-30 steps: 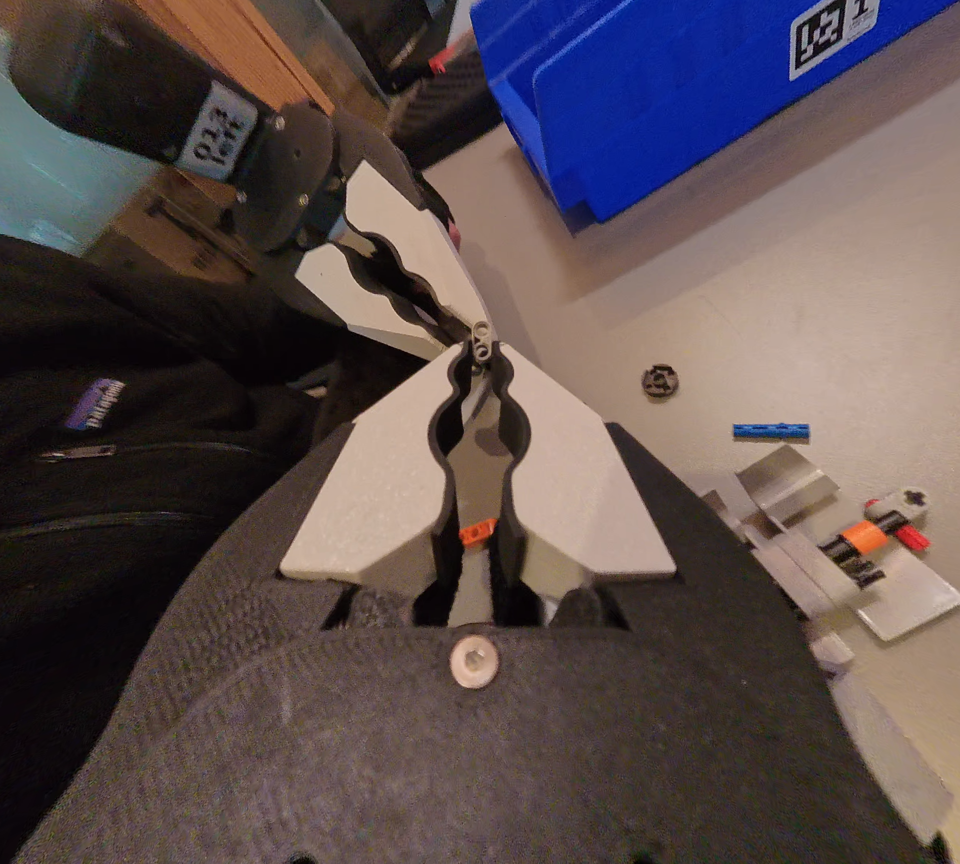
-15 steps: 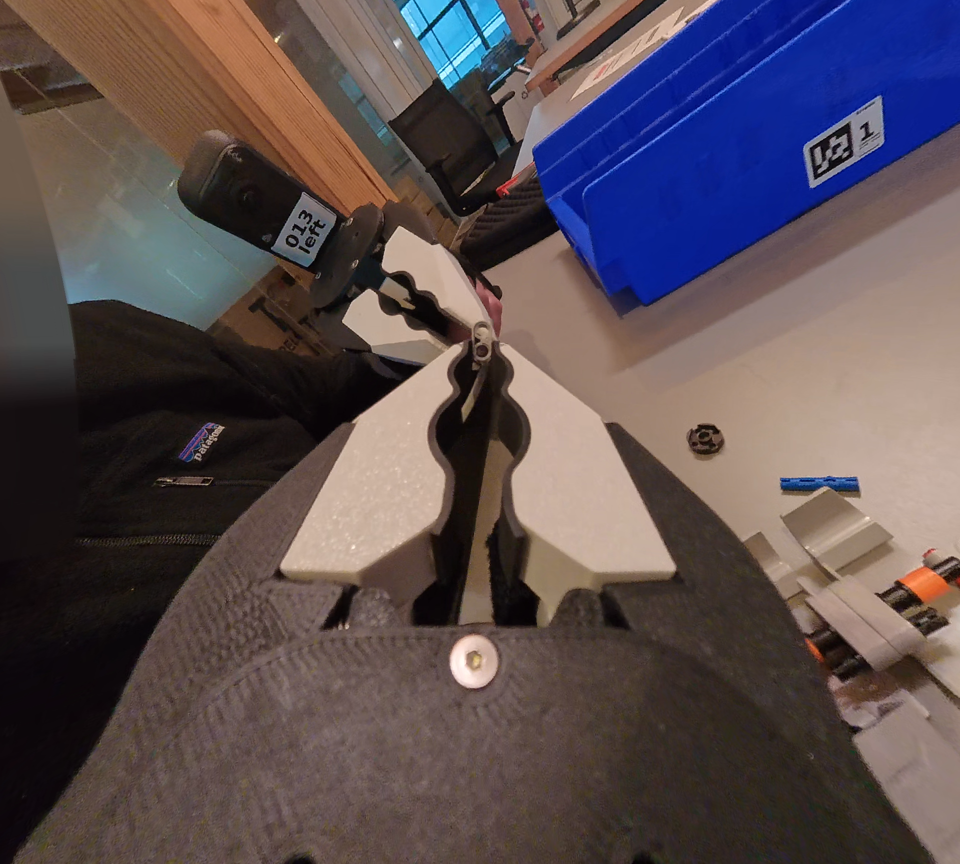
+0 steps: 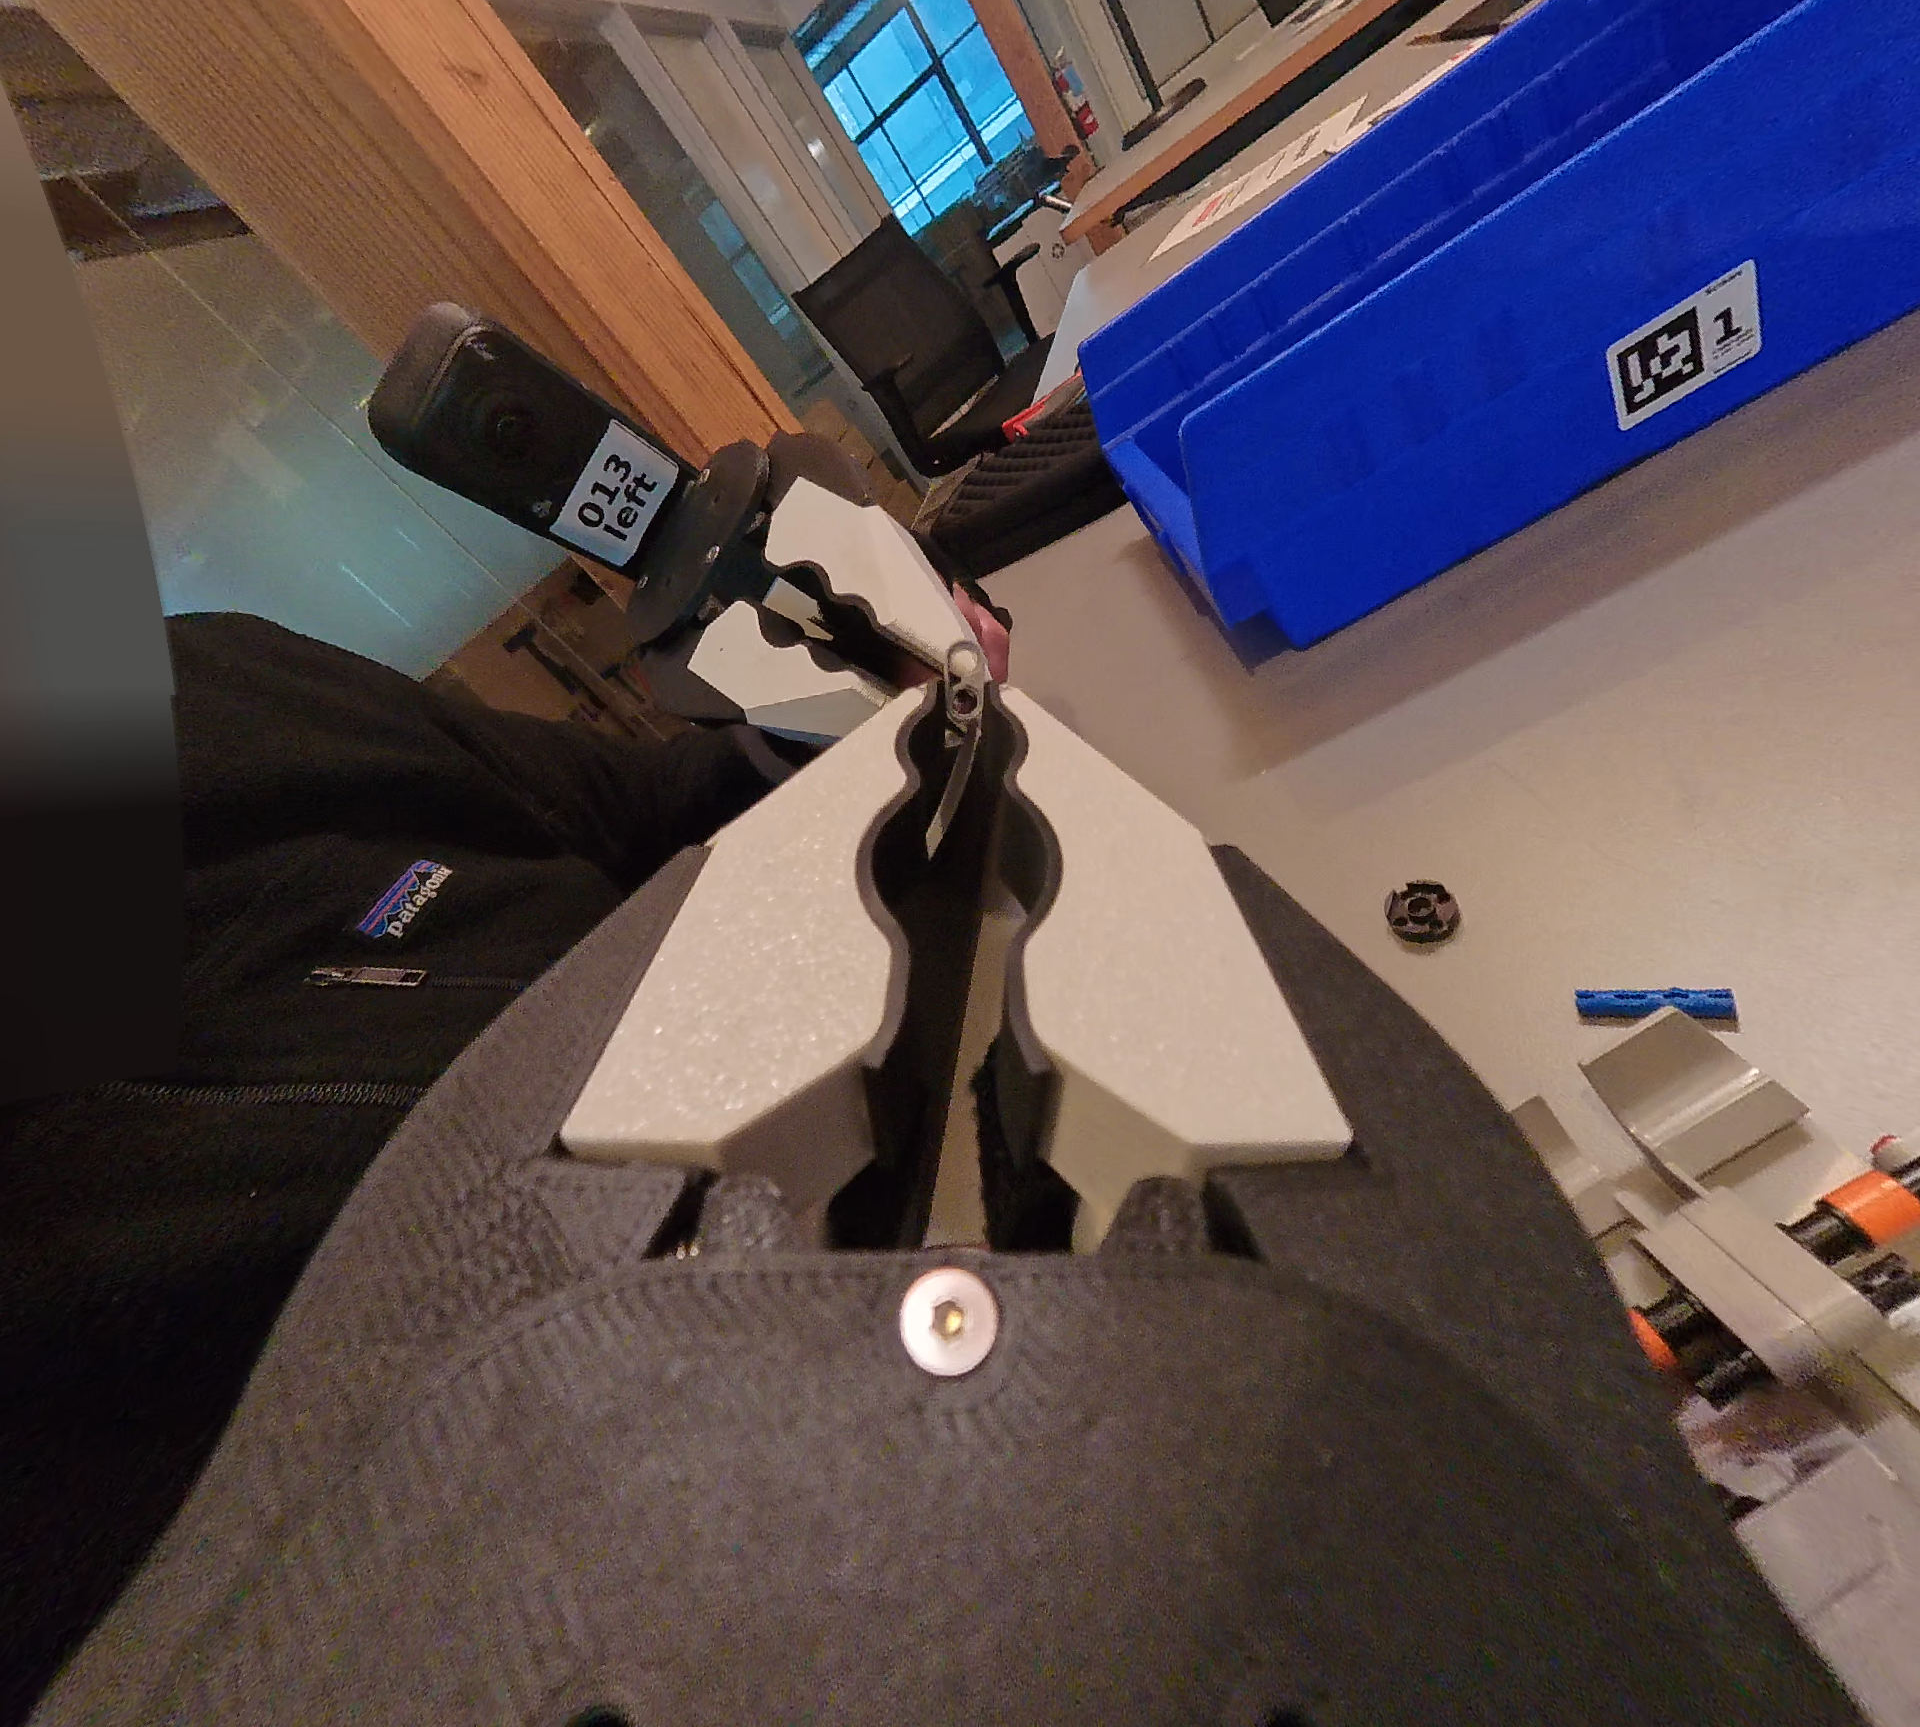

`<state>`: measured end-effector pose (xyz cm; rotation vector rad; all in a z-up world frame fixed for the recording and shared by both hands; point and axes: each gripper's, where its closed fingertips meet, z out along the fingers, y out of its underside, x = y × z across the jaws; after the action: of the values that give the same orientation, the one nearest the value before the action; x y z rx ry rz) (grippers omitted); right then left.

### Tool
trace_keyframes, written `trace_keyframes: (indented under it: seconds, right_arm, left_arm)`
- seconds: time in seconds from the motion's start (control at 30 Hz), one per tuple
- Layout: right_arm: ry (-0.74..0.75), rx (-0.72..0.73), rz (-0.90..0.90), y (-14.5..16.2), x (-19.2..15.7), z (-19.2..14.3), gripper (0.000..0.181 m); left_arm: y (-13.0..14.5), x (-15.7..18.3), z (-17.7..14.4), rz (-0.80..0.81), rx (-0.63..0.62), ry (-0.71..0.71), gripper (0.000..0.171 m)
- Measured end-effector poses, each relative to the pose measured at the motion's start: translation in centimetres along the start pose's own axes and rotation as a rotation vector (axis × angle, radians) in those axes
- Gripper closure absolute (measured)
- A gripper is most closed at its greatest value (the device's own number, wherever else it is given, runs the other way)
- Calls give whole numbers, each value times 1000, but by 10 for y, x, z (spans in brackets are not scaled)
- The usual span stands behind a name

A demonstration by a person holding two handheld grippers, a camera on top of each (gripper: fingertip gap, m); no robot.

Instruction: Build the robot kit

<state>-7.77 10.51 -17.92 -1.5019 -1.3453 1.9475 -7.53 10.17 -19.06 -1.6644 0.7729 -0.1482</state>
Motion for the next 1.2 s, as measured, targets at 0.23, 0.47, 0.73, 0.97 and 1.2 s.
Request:
trace_keyframes:
  seconds: [0.23, 0.47, 0.73, 0.97, 1.2]
  right_arm:
    - [38, 0, -78, -1, -1, 1, 178]
    - [78, 0, -150, 1, 0, 3, 178]
    - [148, -31, -308, 3, -2, 7, 178]
    - [194, -87, -372, 5, 1, 6, 178]
    - [246, -198, -412, 13, 7, 5, 178]
  left_arm:
    - [-1, -2, -1, 16, 1, -28, 168]
    - [1, -3, -1, 47, -10, -59, 168]
    - [4, -3, 1, 83, -33, -86, 169]
    - [7, -3, 3, 122, -63, -112, 169]
    - [16, -2, 7, 236, -131, -158, 169]
